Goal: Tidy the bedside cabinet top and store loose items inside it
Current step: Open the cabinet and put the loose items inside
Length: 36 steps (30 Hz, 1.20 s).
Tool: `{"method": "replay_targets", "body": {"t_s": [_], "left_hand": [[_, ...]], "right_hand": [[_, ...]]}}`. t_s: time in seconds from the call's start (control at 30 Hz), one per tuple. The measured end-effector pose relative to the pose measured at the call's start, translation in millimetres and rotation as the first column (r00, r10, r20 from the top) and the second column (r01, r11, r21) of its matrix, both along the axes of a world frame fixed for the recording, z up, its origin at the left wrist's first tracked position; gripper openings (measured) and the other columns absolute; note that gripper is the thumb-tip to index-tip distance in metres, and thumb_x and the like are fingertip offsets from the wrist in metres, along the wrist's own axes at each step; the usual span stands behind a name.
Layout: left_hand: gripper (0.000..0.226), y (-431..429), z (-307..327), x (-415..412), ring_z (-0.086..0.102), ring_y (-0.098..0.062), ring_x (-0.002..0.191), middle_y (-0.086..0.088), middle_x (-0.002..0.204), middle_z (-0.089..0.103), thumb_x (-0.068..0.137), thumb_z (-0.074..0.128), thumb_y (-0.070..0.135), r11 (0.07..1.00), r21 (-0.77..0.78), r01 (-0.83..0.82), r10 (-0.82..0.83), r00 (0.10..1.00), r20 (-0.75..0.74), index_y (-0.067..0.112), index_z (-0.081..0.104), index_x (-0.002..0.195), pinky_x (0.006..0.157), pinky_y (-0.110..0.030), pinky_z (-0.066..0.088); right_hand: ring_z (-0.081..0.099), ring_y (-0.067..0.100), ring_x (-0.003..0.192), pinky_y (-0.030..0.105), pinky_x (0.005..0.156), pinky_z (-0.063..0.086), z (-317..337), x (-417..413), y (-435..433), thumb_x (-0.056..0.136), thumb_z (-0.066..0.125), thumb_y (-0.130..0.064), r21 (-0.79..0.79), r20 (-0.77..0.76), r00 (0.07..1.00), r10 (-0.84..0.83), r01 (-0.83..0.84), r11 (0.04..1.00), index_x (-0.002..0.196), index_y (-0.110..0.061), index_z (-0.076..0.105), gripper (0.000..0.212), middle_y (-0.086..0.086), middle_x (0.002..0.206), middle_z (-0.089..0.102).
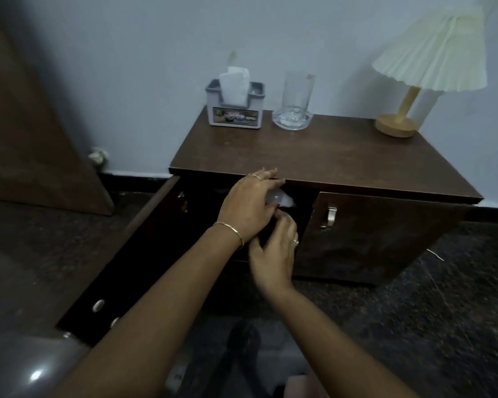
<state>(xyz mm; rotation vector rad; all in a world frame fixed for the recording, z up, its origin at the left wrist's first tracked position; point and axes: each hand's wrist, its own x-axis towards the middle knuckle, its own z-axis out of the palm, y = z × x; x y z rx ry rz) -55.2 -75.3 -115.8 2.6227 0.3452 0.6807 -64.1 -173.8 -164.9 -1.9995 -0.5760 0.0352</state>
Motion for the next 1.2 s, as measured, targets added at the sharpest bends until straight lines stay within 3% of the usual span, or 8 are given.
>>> {"method": "replay_targets", "body": {"t_s": [0.23,0.33,0.47,0.67,0.83,1.0,1.1,1.2], "left_hand": [[0.044,63.8,25.5,-149.4,0.055,-0.025,0.119,-0.004,0.126,0.062,0.081,0.064,0.03,0.888,0.04,-0.458,0.46,0.885,-0.069,0.023,0.058,0.124,0.1,-0.039,0.045],[0.032,86.9,27.5,-204.9,0.061,-0.022,0.107,-0.004,0.112,0.067,0.084,0.065,0.029,0.819,-0.138,-0.557,0.523,0.823,-0.22,0.018,0.061,0.114,0.092,-0.033,0.047],[0.018,95.7,17.6,-249.1,0.057,-0.015,0.088,-0.004,0.092,0.063,0.094,0.055,0.021,0.649,-0.569,-0.504,0.308,0.859,-0.41,0.01,0.062,0.105,0.065,-0.021,0.042],[0.027,82.0,-0.9,-262.7,0.05,0.006,0.052,0.006,0.071,0.054,0.099,0.043,0.023,0.507,-0.775,-0.377,0.09,0.918,-0.387,0.004,0.055,0.114,0.046,-0.01,0.038],[0.025,73.7,1.2,-254.0,0.058,0.0,0.068,-0.004,0.088,0.058,0.096,0.044,0.001,0.512,-0.795,-0.325,-0.105,0.895,-0.433,0.006,0.048,0.12,0.059,-0.017,0.048],[0.028,51.9,-2.7,-229.9,0.063,-0.011,0.088,-0.005,0.104,0.065,0.097,0.044,0.007,0.464,-0.843,-0.272,-0.299,0.848,-0.438,0.018,0.049,0.123,0.077,-0.03,0.05],[0.026,37.1,-6.8,-207.4,0.058,-0.023,0.103,-0.024,0.123,0.059,0.097,0.046,0.008,0.515,-0.828,-0.225,-0.353,0.824,-0.443,0.004,0.052,0.122,0.085,-0.037,0.047],[0.026,18.5,-17.2,-181.0,0.056,-0.025,0.101,-0.021,0.111,0.061,0.091,0.05,0.005,0.548,-0.822,-0.158,-0.4,0.813,-0.423,-0.007,0.054,0.114,0.09,-0.042,0.045]], "right_hand": [[0.027,0.014,0.14,0.032,0.113,0.025,18.2,-76.3,53.3,0.081,0.058,-0.016,-0.073,0.198,0.873,0.446,-0.44,0.895,0.134,-0.019,0.047,0.054,-0.004,0.149,0.037],[0.02,0.008,0.143,0.031,0.115,0.018,24.3,-108.9,68.4,0.081,0.053,-0.014,-0.12,0.232,0.773,0.591,-0.58,0.806,0.139,-0.023,0.042,0.06,-0.01,0.152,0.033],[0.015,0.004,0.145,0.032,0.118,0.008,25.0,-136.2,83.7,0.086,0.041,-0.019,-0.176,0.261,0.683,0.682,-0.661,0.729,0.14,-0.023,0.043,0.054,-0.012,0.153,0.034],[0.023,0.011,0.143,0.037,0.121,0.014,21.8,-137.4,84.5,0.093,0.042,-0.02,-0.163,0.216,0.669,0.711,-0.694,0.702,0.129,-0.014,0.055,0.038,-0.002,0.14,0.05],[0.042,0.012,0.132,0.033,0.119,0.017,21.0,-117.1,69.2,0.095,0.045,-0.03,-0.238,0.31,0.649,0.695,-0.655,0.717,0.105,-0.013,0.066,0.029,-0.002,0.114,0.065],[0.058,0.01,0.114,0.027,0.106,0.037,28.2,-83.5,50.5,0.092,0.047,-0.033,-0.219,0.312,0.678,0.666,-0.631,0.745,0.083,-0.012,0.071,0.032,0.001,0.098,0.071],[0.059,0.008,0.112,0.015,0.092,0.036,35.9,-63.9,34.7,0.09,0.056,-0.028,-0.23,0.286,0.685,0.67,-0.63,0.742,0.083,-0.013,0.072,0.023,-0.001,0.099,0.072],[0.058,0.005,0.113,0.02,0.095,0.039,39.1,-43.5,20.4,0.085,0.064,-0.027,-0.258,0.261,0.702,0.663,-0.611,0.748,0.089,-0.02,0.073,0.013,-0.006,0.102,0.071]]}}
